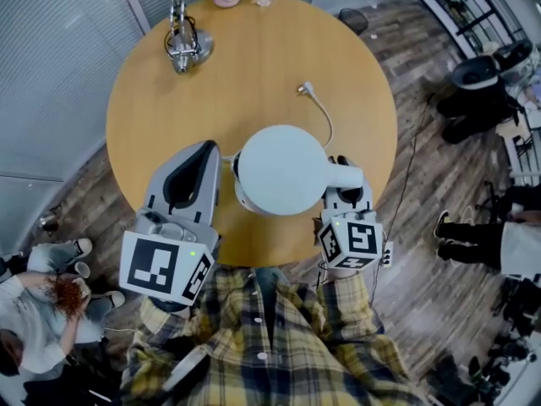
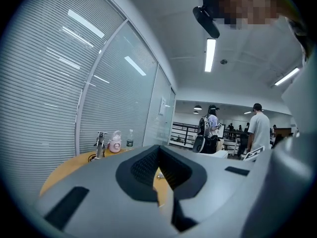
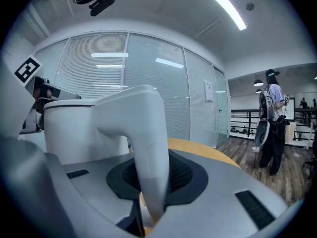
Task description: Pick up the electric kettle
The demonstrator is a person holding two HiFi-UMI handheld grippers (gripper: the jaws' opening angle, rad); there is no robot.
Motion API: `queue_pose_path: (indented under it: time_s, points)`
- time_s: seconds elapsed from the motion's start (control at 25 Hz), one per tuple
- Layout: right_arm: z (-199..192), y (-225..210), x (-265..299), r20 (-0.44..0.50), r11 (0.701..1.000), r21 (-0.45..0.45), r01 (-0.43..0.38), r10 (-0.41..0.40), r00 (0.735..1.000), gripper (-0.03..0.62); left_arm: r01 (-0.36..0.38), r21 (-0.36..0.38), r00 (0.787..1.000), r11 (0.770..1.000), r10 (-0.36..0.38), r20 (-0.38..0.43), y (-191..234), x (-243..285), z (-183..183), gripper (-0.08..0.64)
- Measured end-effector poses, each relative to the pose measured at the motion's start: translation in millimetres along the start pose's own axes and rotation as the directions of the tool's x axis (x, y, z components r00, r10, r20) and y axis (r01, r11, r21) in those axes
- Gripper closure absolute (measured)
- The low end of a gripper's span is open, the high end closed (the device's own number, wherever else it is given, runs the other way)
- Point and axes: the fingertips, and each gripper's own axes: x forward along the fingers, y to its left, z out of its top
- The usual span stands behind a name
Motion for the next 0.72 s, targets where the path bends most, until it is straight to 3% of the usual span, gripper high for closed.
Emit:
queue_pose_path:
  time_s: [0.72]
  points:
    - [91.5, -5.7, -60.4, 0.094, 0.996, 0.016, -0.082, 0.080, 0.992, 0.506, 0.065, 0.031, 0.998, 0.997, -0.065, -0.016, -32.0, -8.9, 7.6, 0.557]
